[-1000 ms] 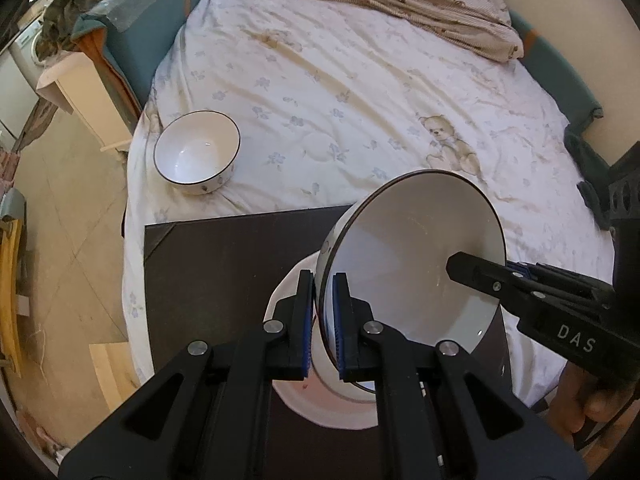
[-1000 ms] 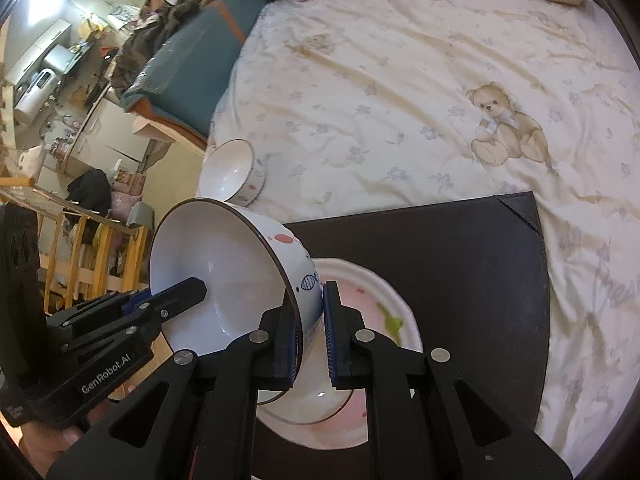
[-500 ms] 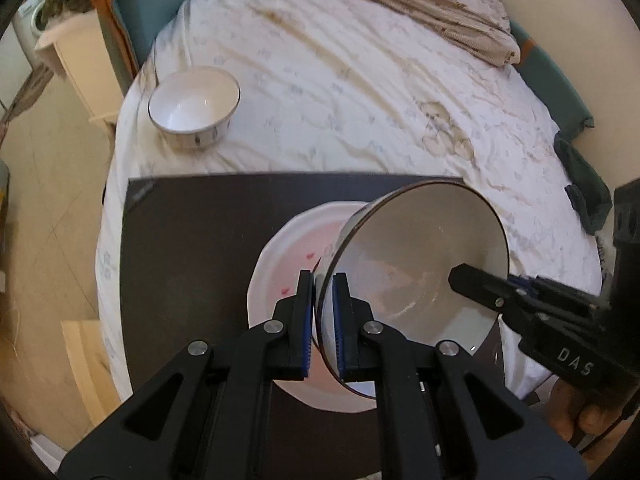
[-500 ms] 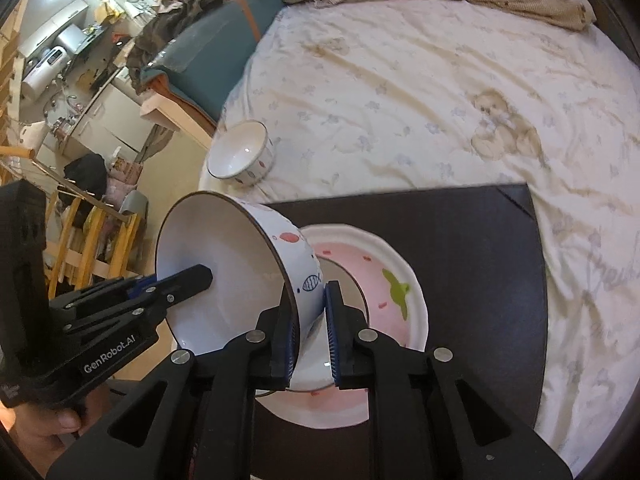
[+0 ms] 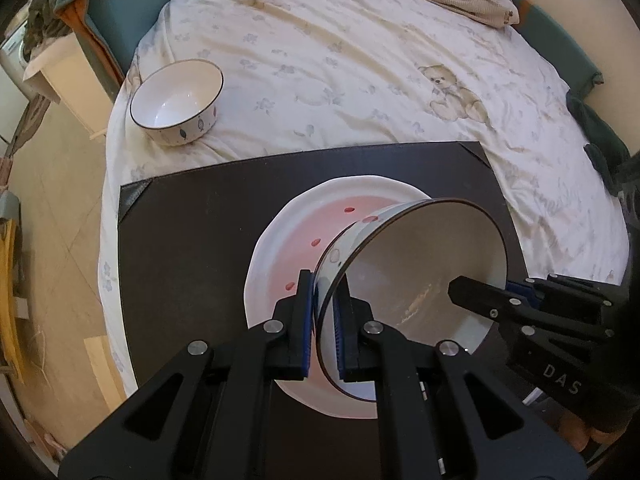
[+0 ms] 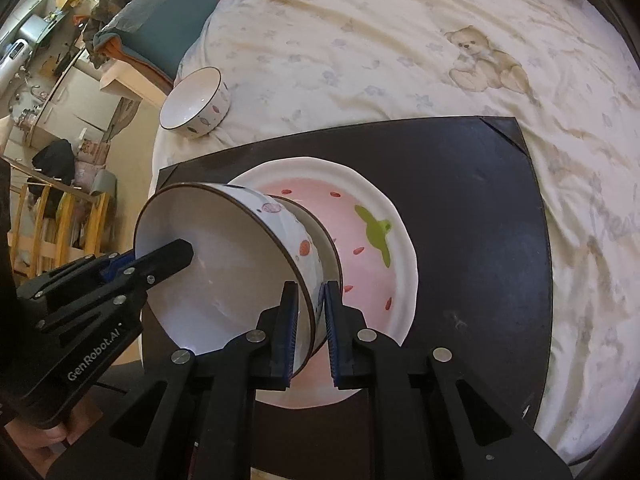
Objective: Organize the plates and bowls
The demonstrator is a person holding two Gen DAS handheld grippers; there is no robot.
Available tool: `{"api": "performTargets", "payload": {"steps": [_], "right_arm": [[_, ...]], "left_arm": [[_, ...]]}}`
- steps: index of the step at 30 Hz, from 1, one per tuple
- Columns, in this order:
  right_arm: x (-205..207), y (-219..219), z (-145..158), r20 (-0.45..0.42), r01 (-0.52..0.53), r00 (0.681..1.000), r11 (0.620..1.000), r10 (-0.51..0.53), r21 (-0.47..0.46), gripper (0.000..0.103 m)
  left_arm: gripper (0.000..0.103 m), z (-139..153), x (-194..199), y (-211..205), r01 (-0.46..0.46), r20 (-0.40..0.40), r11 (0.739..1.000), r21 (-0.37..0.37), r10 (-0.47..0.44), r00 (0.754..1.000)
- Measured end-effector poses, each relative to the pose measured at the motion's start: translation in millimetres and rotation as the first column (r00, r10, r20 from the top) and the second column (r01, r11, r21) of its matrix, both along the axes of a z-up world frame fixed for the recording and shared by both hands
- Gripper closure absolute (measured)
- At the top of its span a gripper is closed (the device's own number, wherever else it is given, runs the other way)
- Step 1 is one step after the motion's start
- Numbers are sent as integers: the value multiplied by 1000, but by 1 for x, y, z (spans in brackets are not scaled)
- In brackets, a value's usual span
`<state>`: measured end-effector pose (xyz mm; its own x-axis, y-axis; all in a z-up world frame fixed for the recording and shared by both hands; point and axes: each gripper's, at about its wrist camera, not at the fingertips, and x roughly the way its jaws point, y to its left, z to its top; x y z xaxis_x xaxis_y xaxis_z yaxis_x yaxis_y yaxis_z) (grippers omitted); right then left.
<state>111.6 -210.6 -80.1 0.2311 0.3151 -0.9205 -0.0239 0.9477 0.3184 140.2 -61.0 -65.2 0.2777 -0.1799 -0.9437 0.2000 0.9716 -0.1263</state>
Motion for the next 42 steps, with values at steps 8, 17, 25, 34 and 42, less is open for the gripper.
{"api": "performTargets", "payload": {"steps": [8,17,25,34,42], "right_arm": [[6,-7,0,-19,35,999,998,-34,46,85],[6,-20,13,19,54,998,995,-56,78,85],[6,-21,6,2,53,999,992,-53,118,87],[7,-30,3,-21,103,995,979,-101,178,88],[7,-31,19,56,81,994,984,-91,161,87]], "left_arm": [[95,5,3,9,-46,-11,997,-57,45,999],[96,12,1,14,-55,3,994,-97,56,998],[96,14,3,17,-71,-2,987,-142,72,997],[96,17,3,26,-108,22,985,-132,112,994],[96,10,9,33,-137,1,981,-135,138,990]]}}
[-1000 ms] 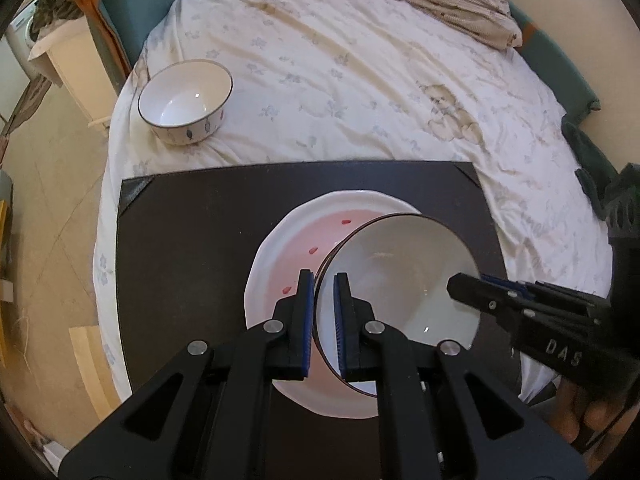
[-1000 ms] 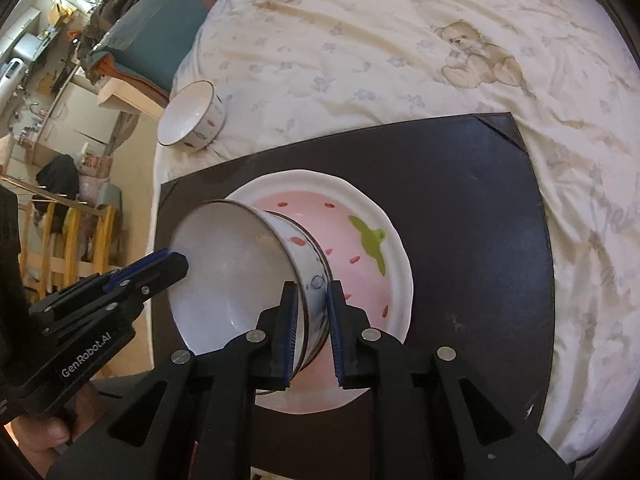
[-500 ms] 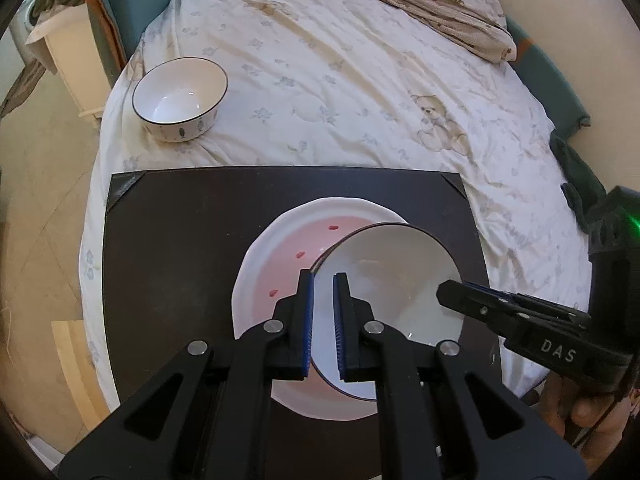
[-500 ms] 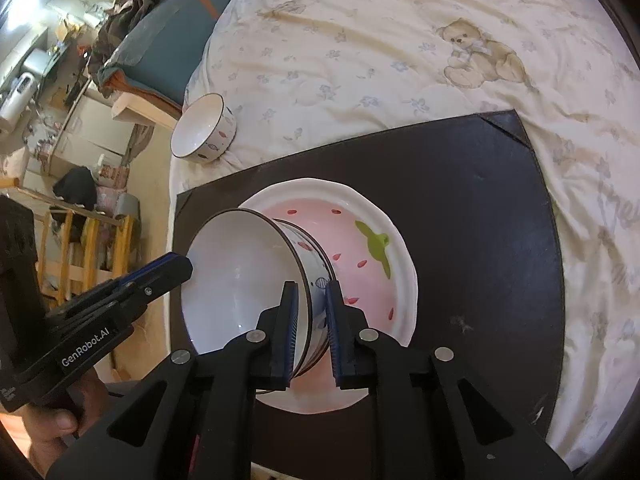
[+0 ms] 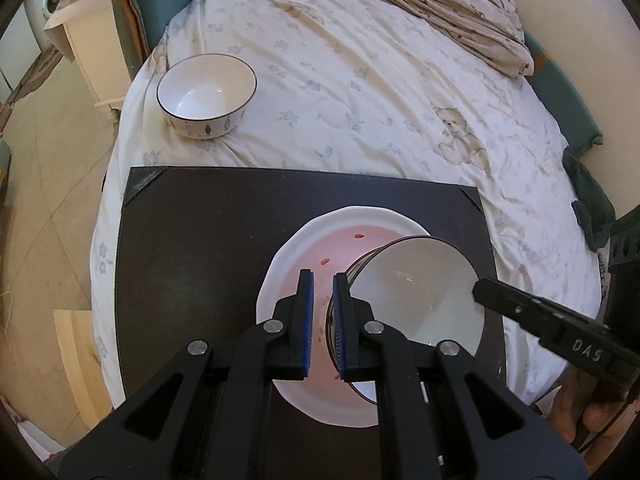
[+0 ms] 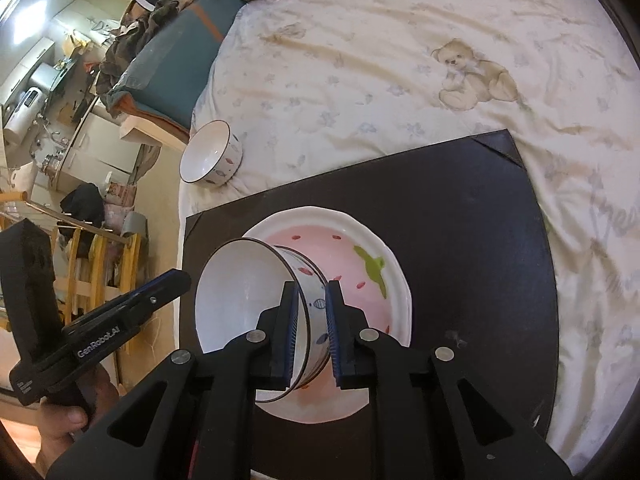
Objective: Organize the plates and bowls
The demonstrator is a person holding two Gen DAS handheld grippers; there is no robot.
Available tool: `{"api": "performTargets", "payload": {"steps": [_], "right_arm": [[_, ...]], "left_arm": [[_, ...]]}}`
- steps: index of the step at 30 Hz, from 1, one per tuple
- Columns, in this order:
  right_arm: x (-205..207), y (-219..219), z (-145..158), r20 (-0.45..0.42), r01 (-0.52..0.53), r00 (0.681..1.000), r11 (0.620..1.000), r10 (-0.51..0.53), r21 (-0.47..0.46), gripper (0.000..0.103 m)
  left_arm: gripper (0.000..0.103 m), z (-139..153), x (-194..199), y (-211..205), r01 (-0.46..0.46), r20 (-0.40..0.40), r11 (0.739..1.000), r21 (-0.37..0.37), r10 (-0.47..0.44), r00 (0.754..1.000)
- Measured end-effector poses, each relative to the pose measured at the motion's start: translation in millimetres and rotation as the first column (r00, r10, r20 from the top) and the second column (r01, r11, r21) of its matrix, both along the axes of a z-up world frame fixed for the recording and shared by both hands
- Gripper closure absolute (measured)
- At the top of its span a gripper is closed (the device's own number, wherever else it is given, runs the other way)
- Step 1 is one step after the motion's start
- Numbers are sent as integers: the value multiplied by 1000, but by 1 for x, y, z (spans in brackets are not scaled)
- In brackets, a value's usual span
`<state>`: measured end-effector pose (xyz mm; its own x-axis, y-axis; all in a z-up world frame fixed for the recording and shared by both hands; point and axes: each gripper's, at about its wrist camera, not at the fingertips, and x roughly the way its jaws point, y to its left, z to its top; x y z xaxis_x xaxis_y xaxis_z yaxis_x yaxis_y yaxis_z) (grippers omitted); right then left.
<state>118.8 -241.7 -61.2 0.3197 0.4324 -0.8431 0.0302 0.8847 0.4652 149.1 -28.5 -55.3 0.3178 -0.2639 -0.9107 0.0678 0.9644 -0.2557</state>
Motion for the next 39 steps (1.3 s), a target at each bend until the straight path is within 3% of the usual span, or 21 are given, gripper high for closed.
{"api": "performTargets", "payload": {"steps": [12,16,21,25,30,36,39], "right_arm": [[15,-1,-30,-65,33,997,999,-31,31,87],[15,-1,-27,-49,43,998,998,-41,44,87],[13,4,-18,-21,18,1000,1000,-18,-3,87],[14,2,-22,-39,24,999,1000,-24,-4,87],[8,-1,-22,-54,13,998,1000,-13,7,87],[5,1,-19,-46,-4,999,1000,4,2,87],[5,-1,-16,-38,6,999,1000,-5,25,87]], "left_arm": [[96,-13,11,-3,-5,-33,1000,24,6,999],[96,1,7,7,-42,-8,999,-22,41,999],[95,21,1,8,-44,43,997,-64,47,998],[94,10,2,-6,2,6,1000,-27,-2,1000],[94,5,-1,-13,16,29,999,41,-18,999],[94,5,-1,-8,5,1,1000,22,-5,1000],[78,8,-4,-7,1,12,999,41,-1,1000]]}}
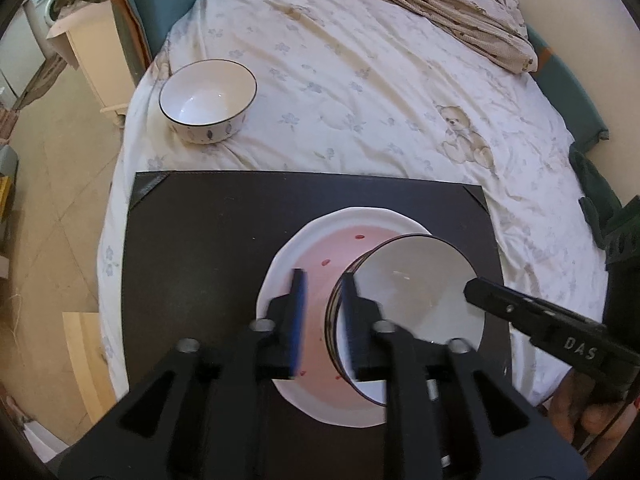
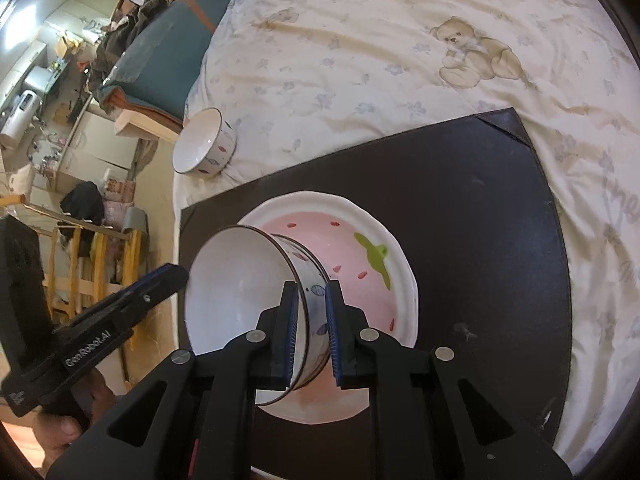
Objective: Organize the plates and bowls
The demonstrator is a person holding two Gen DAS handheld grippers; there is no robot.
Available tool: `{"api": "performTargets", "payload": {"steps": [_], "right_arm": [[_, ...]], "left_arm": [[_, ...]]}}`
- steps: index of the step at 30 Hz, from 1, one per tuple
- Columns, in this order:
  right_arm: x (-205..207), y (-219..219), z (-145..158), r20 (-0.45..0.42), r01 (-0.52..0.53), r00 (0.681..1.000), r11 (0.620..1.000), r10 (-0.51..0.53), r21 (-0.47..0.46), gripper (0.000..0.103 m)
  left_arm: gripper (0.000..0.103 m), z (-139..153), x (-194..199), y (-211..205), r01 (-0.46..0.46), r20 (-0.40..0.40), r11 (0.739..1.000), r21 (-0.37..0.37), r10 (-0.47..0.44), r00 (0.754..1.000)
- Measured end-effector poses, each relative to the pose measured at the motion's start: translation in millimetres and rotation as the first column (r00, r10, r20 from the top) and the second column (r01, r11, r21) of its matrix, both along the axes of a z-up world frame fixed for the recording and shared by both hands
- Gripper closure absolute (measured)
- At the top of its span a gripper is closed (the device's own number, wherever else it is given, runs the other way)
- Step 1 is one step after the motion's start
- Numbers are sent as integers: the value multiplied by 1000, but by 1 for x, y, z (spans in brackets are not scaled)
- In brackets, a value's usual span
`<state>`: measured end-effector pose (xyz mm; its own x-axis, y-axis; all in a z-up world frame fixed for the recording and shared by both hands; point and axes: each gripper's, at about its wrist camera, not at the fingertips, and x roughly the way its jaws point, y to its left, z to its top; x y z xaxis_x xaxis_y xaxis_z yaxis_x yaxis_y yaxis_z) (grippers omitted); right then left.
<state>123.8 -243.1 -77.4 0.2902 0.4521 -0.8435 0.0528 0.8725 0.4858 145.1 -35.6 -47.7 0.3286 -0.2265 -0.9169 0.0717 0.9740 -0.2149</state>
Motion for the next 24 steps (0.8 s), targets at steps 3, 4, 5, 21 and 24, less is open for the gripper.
{"api": "performTargets", "payload": {"steps": [3,4,5,21,24], "right_arm": [[0,3,7,18,-3,1000,1000,3,-7,85],[0,4,10,25,-3,1000,1000,4,-17,85],[0,6,12,31,-4,1000,1000,5,-25,85],[-2,13,19,65,22,998,996,-17,-81,42],[-2,13,25,62,26,998,999,-23,-43,26]], "left_arm": [[55,7,-4,-1,-1,42,1000,26,0,999],[50,10,-5,-1,2,60,999,46,-4,998],[45,12,-6,-2,4,72,998,66,-9,997],[42,16,-4,23,-50,103,990,129,37,994],[42,18,-1,37,-88,98,991,102,78,992]]}}
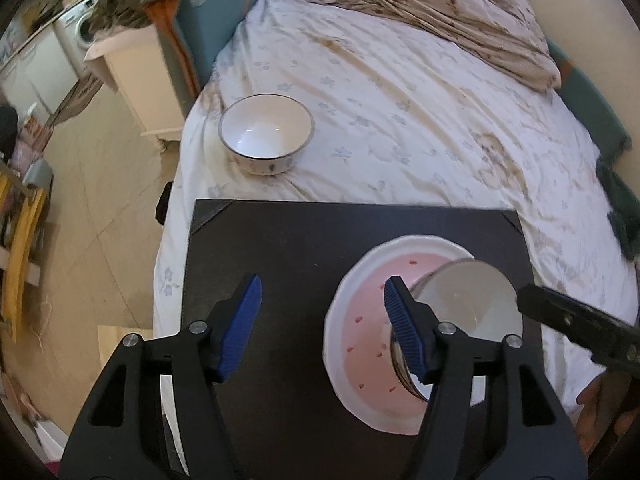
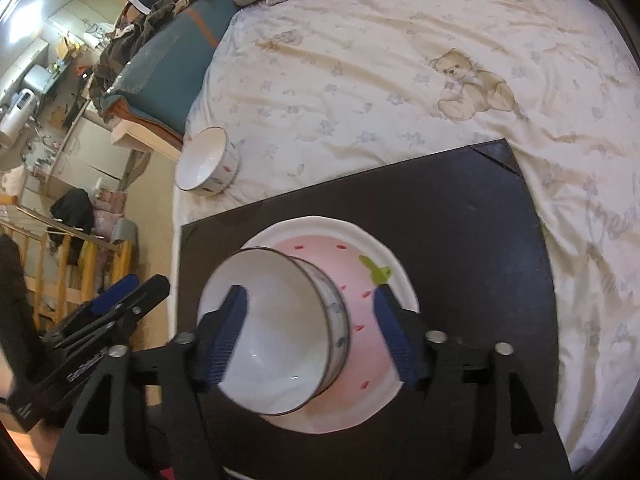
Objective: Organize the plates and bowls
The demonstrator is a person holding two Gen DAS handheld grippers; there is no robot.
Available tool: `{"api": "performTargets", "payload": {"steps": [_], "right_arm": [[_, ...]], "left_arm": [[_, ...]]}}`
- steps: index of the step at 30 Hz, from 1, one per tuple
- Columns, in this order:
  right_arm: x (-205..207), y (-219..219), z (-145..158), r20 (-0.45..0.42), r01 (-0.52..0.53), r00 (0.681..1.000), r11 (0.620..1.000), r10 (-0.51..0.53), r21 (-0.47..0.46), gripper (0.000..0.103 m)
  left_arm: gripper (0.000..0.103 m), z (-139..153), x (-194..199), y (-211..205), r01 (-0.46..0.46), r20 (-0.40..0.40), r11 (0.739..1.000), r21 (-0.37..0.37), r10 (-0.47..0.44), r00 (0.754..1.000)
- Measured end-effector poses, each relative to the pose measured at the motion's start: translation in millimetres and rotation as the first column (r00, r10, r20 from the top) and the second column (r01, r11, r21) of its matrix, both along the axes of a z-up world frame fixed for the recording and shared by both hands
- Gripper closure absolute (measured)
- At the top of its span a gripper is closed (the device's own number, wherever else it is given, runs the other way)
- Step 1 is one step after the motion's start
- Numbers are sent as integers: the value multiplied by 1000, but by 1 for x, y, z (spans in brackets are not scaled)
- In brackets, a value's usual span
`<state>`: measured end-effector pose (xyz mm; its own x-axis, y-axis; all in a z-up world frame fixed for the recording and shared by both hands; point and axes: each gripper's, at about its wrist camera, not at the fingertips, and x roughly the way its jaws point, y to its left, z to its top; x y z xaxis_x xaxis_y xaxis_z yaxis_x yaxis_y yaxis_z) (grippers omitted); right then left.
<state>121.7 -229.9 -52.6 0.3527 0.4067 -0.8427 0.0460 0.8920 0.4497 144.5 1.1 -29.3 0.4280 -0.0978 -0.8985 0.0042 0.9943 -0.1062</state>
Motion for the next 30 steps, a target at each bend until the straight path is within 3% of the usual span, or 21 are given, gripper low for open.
{"api": "performTargets", "payload": {"steps": [2,5,9,12,14,15,21,23,26,28,30], "right_arm": [[3,4,4,5,-18,1000,1000,18,17,21],[9,11,13,22,-38,999,999,39,-32,20],[22,16,20,26,-38,999,998,39,-51,19],[37,21,23,24,-32,999,998,33,-49,19],[47,25,25,23,-25,999,999,26,-43,19],[53,28,26,21,-22,1000,999,23,-40,19],[89,48,19,-36,-37,999,999,36,-40,19],[102,52,17,-41,-35,999,999,34,-38,19],[124,56,12,-49,-25,999,999,23,-44,19],[141,63,5,-70,-27,997,999,24,-41,19],[155,70,-4,-100,-31,995,999,28,-32,19]], "left_arm": [[42,2,4,9,-34,11,999,-5,34,999],[42,8,8,19,-82,79,996,37,79,994],[42,14,27,28,-46,116,997,60,39,992],[42,15,42,40,-87,161,989,118,68,985],[29,13,53,52,-121,162,986,112,102,982],[27,11,59,61,-150,162,985,90,134,978],[27,-2,86,109,-294,68,954,-55,298,952],[27,-7,95,121,-328,37,942,-73,331,943],[27,-19,107,129,-334,-14,939,-79,334,942],[27,-33,120,130,-297,-96,949,-105,288,953],[27,-40,126,129,-297,-112,950,-96,286,952]]}}
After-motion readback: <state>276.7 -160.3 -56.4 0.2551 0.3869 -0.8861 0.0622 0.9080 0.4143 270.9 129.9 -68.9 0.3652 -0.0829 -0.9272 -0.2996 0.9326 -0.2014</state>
